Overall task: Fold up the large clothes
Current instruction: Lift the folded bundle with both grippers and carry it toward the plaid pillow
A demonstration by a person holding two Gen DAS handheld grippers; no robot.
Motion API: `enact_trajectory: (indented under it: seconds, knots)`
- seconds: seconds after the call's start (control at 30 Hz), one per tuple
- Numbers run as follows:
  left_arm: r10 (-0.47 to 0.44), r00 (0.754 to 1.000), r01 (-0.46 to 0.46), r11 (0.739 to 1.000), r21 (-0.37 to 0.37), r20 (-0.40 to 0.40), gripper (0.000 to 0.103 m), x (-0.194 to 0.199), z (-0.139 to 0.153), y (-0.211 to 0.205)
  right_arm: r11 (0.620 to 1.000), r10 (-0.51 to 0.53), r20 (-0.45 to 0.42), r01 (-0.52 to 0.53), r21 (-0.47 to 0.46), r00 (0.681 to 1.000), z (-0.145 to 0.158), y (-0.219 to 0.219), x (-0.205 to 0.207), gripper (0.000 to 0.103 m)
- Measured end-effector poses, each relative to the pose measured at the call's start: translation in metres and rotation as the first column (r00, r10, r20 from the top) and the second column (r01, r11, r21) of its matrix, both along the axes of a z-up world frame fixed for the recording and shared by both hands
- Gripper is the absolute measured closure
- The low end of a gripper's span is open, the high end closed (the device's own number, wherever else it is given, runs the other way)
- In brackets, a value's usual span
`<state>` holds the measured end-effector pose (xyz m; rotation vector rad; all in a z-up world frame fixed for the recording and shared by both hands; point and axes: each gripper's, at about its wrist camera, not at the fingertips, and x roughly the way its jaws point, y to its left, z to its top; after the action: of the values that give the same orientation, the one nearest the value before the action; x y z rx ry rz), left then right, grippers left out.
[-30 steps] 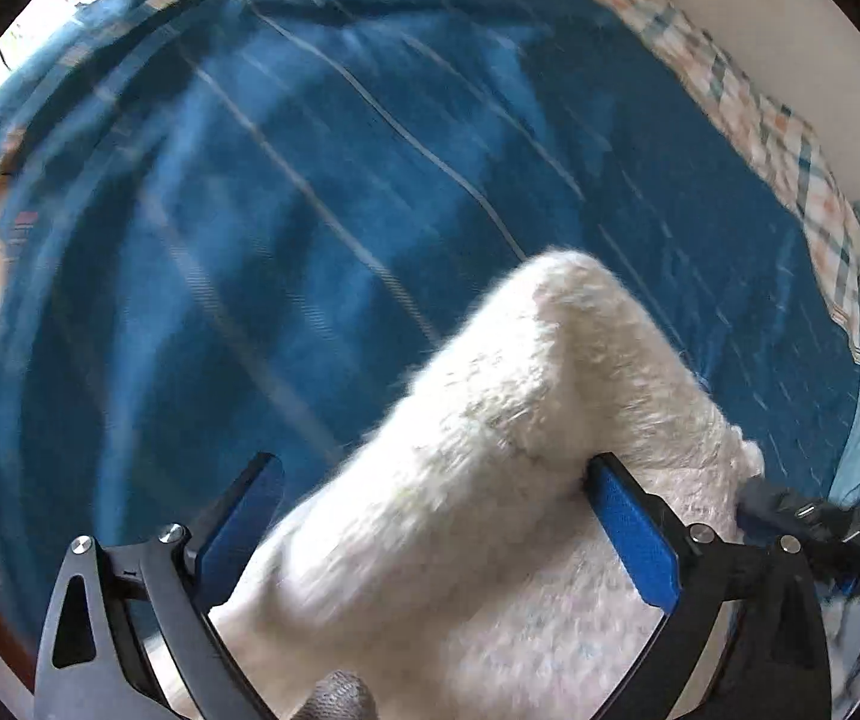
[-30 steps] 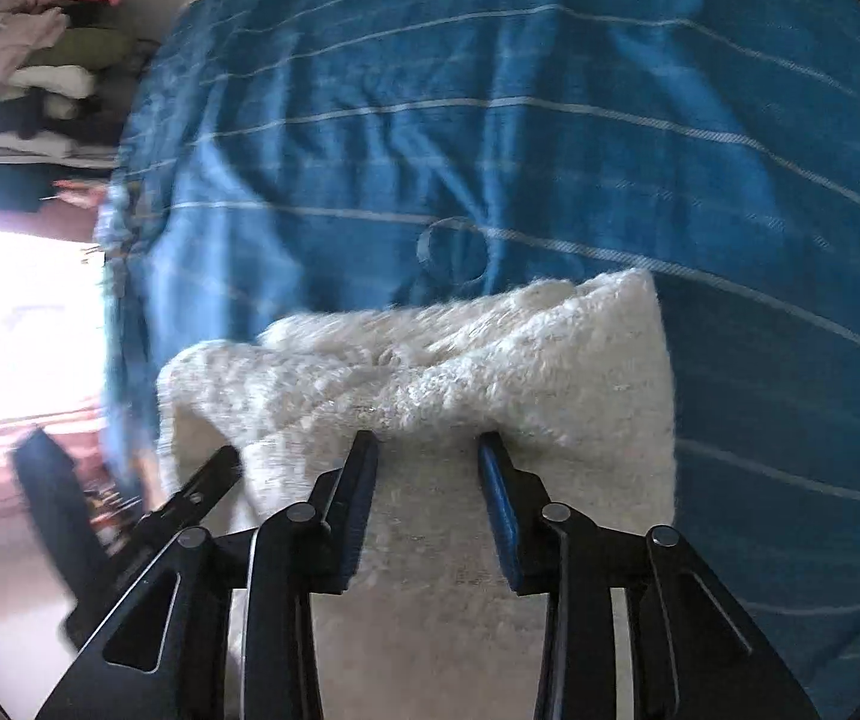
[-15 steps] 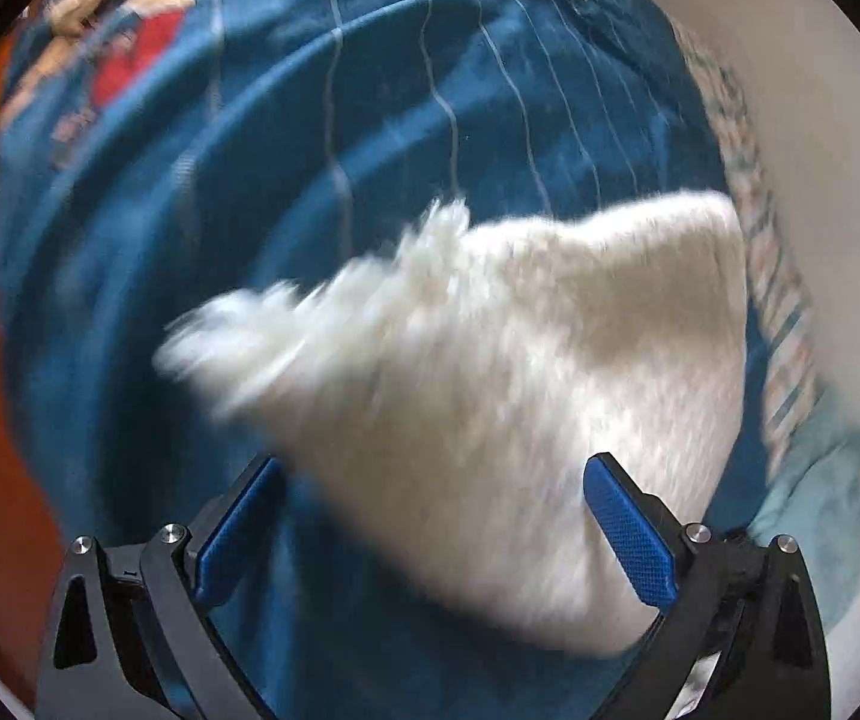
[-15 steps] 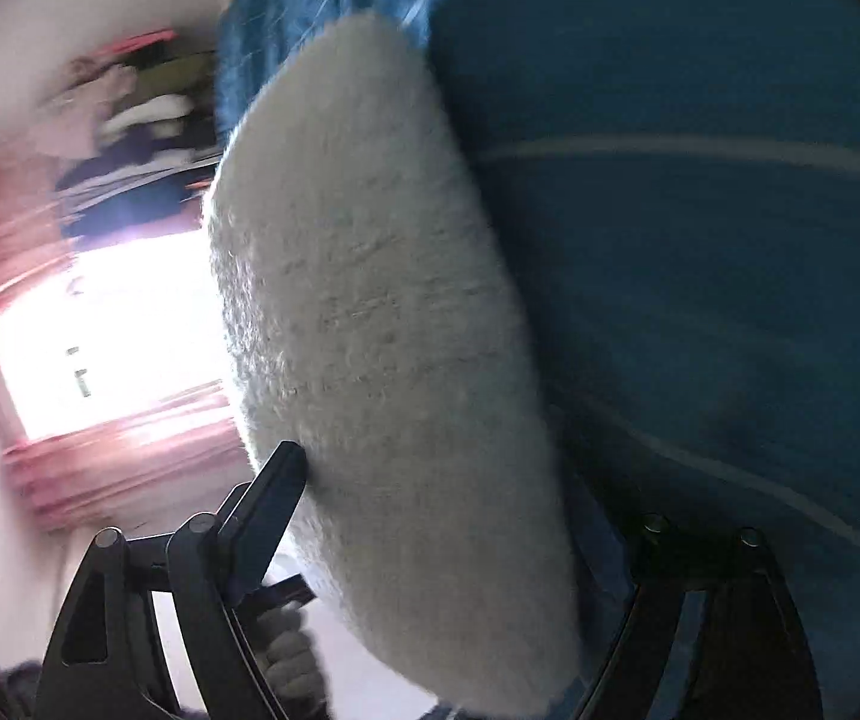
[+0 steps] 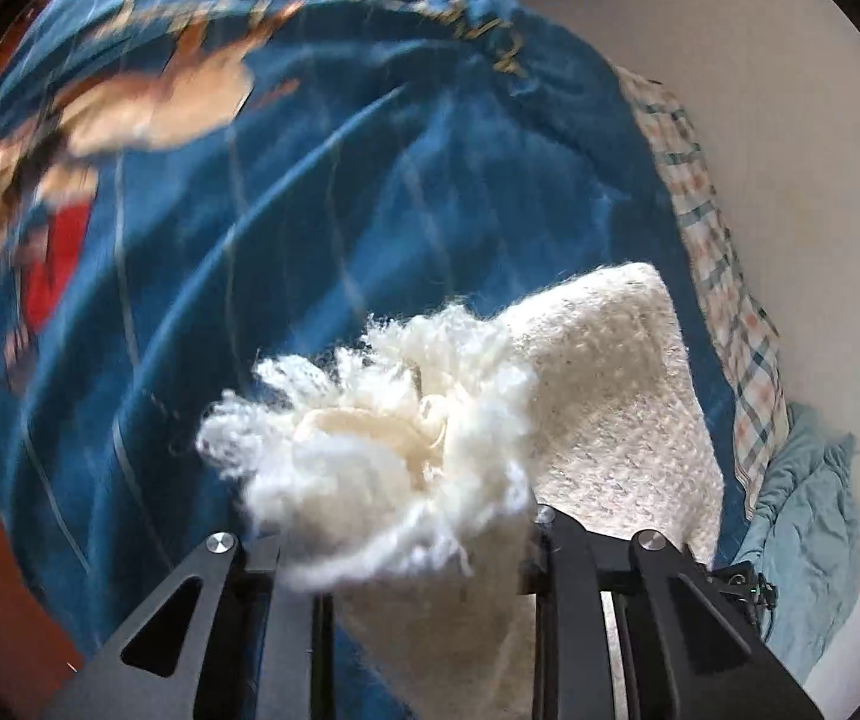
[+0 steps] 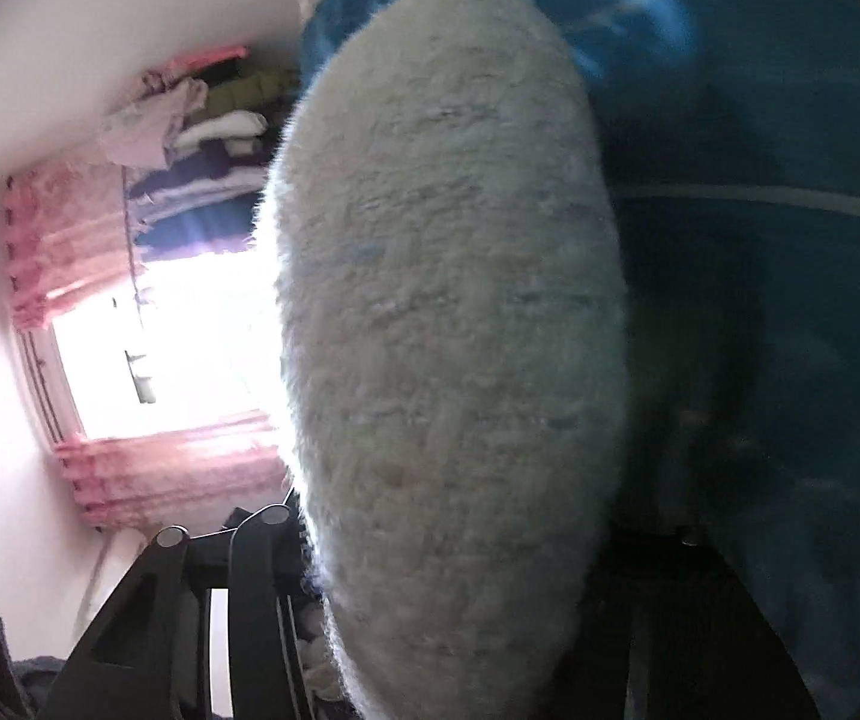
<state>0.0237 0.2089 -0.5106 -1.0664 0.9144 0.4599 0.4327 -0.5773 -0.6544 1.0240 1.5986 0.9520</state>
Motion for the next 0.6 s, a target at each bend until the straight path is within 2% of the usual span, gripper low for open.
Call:
enact_trajectory:
  seconds: [0.13,0.27,0.43,0.6]
  knots:
    - [-0.047,0.998,0.047,0.999,0.000,0.041,0.083,0.035,0.026,0.014,0.998,-0.045,0.018,0.044,0.035,0.999,0.031,0.011,0.021,0.054]
    - [-0.113,0.991,0.111,0.994,0.023,0.069,0.083,0.093,0.046,0.021,0.993,-0.105,0.054,0.102,0.054,0.993,0.056,0.021,0.072,0.054]
    - [-0.209,0.967,0.203,0.978,0.058,0.144,0.083,0.207,0.069,0.018,0.980,-0.191,0.095,0.183,0.080,0.977,0.079,0.011,0.153,0.054]
    - [-0.295,0.930,0.274,0.954,0.122,0.218,0.083,0.340,0.075,0.004,0.960,-0.271,0.156,0.254,0.122,0.950,0.085,-0.003,0.268,0.055]
